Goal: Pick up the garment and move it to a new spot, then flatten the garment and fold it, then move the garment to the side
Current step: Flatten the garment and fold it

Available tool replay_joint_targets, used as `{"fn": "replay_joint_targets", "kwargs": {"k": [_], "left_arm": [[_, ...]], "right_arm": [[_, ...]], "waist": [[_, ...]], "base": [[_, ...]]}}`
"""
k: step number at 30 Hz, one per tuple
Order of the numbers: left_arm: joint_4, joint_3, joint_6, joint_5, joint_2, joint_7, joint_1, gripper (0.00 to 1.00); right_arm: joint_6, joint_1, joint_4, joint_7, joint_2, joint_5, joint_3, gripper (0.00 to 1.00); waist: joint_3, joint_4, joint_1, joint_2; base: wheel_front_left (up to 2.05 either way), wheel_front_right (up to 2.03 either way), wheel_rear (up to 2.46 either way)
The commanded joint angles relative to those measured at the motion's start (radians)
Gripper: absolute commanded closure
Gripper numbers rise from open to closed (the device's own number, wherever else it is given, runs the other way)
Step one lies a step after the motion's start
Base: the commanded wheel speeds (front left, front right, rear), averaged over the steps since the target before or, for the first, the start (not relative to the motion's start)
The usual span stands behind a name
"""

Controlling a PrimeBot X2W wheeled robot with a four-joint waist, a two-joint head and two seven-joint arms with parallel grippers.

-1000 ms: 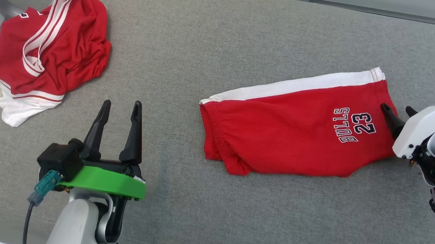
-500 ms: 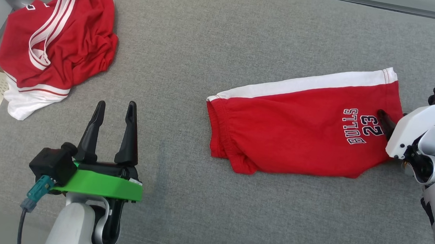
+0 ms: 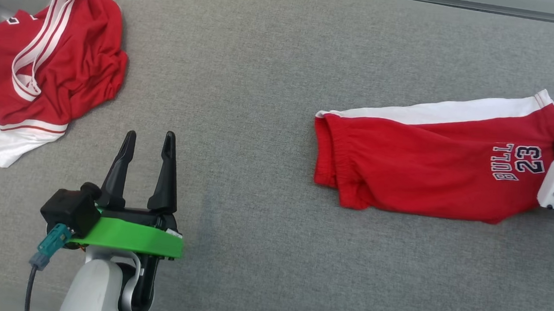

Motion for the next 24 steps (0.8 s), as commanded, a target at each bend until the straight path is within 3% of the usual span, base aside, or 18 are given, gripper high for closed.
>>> {"fn": "replay_joint_targets", "kwargs": {"k": [1, 7, 11, 20, 24], "left_arm": [[0.002, -0.003, -0.005, 0.006, 0.001, 0.000, 0.017, 0.00], [0.005, -0.020, -0.005, 0.012, 0.002, 0.000, 0.018, 0.00], [0.008, -0.025, -0.005, 0.014, 0.002, -0.001, 0.027, 0.00], [0.015, -0.038, -0.005, 0.005, 0.002, -0.001, 0.034, 0.00], [0.016, -0.042, -0.005, 0.001, 0.002, -0.001, 0.030, 0.00]], "right_arm": [[-0.002, 0.020, -0.007, -0.012, -0.015, -0.020, -0.026, 1.00], [-0.002, 0.062, -0.079, -0.049, -0.055, -0.130, -0.165, 1.00], [-0.002, 0.090, -0.185, -0.035, -0.021, -0.184, -0.218, 1.00], [-0.002, 0.194, -0.532, 0.072, 0.094, -0.186, -0.089, 1.00], [-0.002, 0.187, -0.584, 0.121, 0.137, -0.179, -0.001, 1.00]], "waist": [[-0.016, -0.023, 0.0000, 0.0000], [-0.031, -0.055, 0.0000, 0.0000], [-0.044, -0.072, 0.0000, 0.0000], [-0.069, -0.080, 0.0000, 0.0000], [-0.068, -0.077, 0.0000, 0.0000]], "base": [[0.00, 0.00, 0.00], [0.00, 0.00, 0.00], [0.00, 0.00, 0.00], [0.00, 0.00, 0.00], [0.00, 0.00, 0.00]]}}
